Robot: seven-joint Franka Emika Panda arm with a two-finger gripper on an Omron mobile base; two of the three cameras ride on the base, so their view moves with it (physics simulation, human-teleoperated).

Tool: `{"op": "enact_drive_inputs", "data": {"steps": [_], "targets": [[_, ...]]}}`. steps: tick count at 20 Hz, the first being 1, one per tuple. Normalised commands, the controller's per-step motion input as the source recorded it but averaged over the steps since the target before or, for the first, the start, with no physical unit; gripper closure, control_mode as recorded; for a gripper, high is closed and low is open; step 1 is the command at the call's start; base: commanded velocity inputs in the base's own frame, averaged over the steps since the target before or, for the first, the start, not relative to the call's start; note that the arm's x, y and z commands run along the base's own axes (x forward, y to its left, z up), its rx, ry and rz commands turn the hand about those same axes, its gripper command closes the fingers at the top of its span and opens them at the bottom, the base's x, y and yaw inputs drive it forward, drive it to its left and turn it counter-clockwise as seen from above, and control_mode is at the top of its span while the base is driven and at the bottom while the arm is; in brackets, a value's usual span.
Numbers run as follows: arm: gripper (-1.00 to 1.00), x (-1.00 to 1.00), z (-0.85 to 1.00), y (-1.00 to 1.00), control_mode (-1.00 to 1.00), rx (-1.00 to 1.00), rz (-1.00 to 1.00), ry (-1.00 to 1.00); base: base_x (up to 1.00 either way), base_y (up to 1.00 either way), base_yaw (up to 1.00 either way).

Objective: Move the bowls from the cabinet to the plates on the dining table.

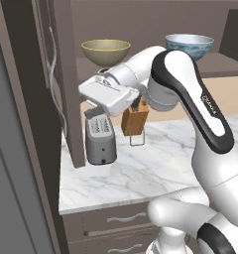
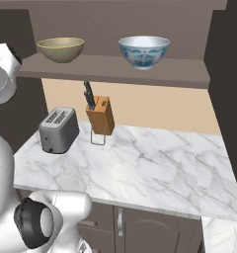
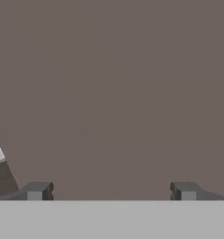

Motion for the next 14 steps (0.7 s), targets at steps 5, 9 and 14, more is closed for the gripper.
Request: {"op": "enact_drive_inputs", "data": {"steps": [5, 9, 14], "targets": [[-1.00, 0.00, -0.05, 0.03, -1.00, 0.00, -0.02, 0.01, 0.00, 0.00, 0.00], [-1.00, 0.00, -0.03, -0.19, -1.00, -0.01, -0.14, 0.00, 0.00, 0.00, 0.00], [-1.00, 0.00, 0.01, -0.45, -1.00, -0.10, -0.23, -0.03, 0.00, 0.00, 0.00]]}}
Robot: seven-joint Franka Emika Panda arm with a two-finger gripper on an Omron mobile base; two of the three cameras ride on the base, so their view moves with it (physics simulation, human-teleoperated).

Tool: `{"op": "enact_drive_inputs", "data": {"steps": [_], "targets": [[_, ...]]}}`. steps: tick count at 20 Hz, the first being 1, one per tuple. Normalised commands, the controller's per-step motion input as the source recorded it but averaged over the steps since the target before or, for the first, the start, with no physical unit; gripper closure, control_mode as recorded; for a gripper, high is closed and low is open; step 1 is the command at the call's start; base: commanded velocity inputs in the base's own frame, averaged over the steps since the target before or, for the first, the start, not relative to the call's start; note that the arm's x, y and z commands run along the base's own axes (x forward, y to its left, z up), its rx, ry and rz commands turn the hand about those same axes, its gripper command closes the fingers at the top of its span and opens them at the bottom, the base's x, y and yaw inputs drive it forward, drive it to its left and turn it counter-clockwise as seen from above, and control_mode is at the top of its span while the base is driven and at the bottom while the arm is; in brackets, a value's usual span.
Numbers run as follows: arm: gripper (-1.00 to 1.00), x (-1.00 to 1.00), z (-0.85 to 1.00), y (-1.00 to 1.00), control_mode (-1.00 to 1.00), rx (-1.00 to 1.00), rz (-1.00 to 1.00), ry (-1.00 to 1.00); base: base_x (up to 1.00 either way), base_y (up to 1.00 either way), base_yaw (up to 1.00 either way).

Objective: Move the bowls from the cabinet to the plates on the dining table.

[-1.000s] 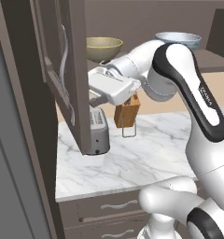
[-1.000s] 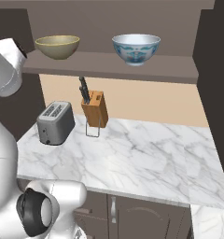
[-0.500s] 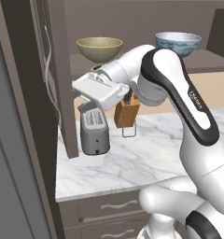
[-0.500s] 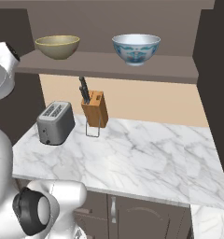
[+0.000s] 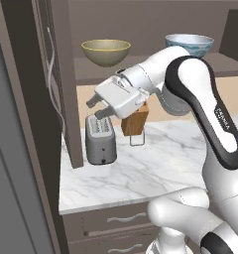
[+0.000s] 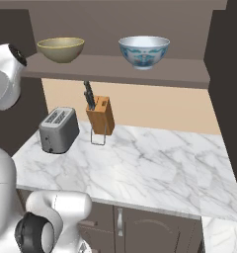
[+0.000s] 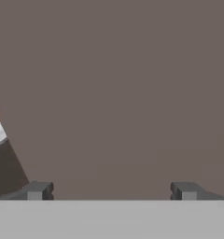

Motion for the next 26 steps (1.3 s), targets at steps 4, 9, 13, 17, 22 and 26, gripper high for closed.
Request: {"op": "enact_drive_inputs", "data": {"steps": [4, 9, 13, 17, 22, 26], "targets": [[-1.00, 0.00, 0.02, -0.50, -1.00, -0.15, -0.26, -0.02, 0.00, 0.00, 0.00], [-1.00, 0.00, 0.00, -0.53, -1.00, -0.13, -0.27, -0.03, 0.00, 0.00, 0.00], [-1.00, 0.00, -0.03, -0.54, -1.00, -0.13, -0.27, -0.07, 0.00, 0.00, 0.00], [-1.00, 0.00, -0.04, -0.47, -1.00, -0.13, -0.30, -0.06, 0.00, 0.00, 0.00], [-1.00, 0.00, -0.06, -0.48, -1.00, -0.12, -0.30, -0.05, 0.00, 0.00, 0.00], [-1.00, 0.00, -0.09, -0.50, -1.00, -0.12, -0.28, -0.07, 0.00, 0.00, 0.00]]}}
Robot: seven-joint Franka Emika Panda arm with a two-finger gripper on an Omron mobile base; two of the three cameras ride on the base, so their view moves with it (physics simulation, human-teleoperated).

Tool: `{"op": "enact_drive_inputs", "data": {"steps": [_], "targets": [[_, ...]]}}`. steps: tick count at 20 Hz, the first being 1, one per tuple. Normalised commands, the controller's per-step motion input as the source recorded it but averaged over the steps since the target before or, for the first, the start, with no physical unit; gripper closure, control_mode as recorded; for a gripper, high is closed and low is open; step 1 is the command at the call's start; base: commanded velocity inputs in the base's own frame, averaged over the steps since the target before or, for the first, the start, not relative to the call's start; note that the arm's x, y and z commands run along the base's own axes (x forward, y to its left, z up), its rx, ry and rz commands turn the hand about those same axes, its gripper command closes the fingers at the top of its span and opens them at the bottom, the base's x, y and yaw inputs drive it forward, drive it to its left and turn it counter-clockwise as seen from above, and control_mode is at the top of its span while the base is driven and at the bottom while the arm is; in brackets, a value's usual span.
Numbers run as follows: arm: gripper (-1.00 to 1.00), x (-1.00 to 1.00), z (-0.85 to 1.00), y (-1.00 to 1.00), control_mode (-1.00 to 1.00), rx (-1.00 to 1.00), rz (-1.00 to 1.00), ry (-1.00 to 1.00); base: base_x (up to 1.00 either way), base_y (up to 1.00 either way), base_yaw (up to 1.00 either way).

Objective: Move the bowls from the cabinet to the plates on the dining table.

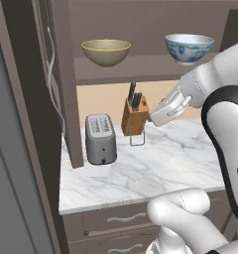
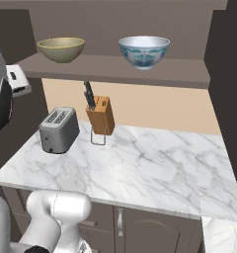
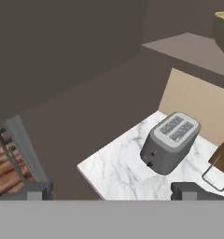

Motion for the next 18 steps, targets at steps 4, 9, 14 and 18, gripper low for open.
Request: {"op": "enact_drive_inputs", "data": {"steps": [4, 9, 14, 18], "targets": [[-1.00, 0.01, -0.08, -0.51, -1.00, -0.12, -0.26, -0.06, 0.00, 0.00, 0.00], [-1.00, 0.07, -0.03, -0.56, -1.00, -0.11, -0.25, -0.01, 0.00, 0.00, 0.00], [-1.00, 0.17, 0.00, -0.50, -1.00, -0.14, -0.24, 0.00, 0.00, 0.00, 0.00], [-1.00, 0.18, 0.00, -0.47, -1.00, -0.15, -0.23, 0.00, 0.00, 0.00, 0.00]]}}
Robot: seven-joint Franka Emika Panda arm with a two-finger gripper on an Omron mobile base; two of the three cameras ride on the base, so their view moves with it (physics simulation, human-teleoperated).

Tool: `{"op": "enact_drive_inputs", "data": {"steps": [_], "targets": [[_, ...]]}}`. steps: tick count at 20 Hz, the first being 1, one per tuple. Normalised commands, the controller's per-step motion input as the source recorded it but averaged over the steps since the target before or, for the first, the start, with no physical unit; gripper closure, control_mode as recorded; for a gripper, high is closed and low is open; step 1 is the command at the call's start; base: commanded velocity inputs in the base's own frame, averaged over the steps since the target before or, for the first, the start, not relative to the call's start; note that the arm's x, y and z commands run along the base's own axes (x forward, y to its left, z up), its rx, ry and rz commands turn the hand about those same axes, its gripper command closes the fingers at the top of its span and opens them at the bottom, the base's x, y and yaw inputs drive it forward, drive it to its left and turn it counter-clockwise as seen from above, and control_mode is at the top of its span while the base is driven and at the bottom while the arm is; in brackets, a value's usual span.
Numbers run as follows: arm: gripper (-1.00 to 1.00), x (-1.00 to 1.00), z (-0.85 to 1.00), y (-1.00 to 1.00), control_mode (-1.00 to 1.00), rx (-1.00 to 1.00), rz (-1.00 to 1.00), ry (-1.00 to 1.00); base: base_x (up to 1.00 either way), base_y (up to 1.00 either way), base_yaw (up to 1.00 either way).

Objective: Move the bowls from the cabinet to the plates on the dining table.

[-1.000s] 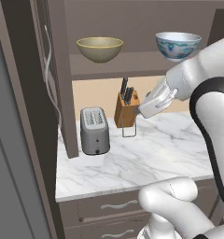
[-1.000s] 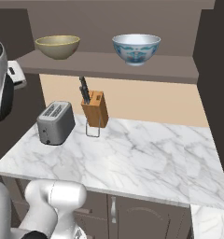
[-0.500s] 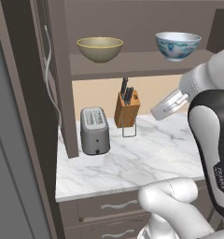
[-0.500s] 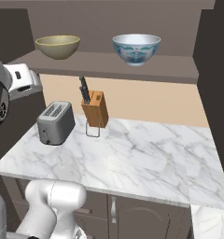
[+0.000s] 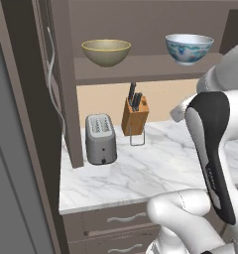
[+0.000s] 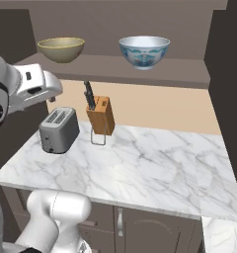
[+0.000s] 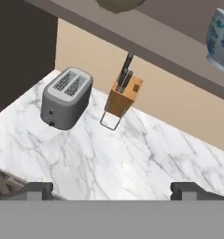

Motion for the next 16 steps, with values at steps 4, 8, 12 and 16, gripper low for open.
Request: {"op": "enact_drive_inputs", "data": {"steps": [4, 8, 12, 16], "targets": [[-1.00, 0.13, 0.00, -0.46, -1.00, -0.13, -0.20, 0.00, 0.00, 0.00, 0.00], [-1.00, 0.05, 0.02, -0.39, -1.00, -0.08, -0.14, -0.05, 0.00, 0.00, 0.00], [-1.00, 0.02, 0.10, -0.30, -1.00, -0.04, -0.09, -0.13, 0.00, 0.00, 0.00], [-1.00, 0.00, 0.11, -0.19, -1.00, -0.01, -0.05, -0.22, 0.00, 0.00, 0.00]]}}
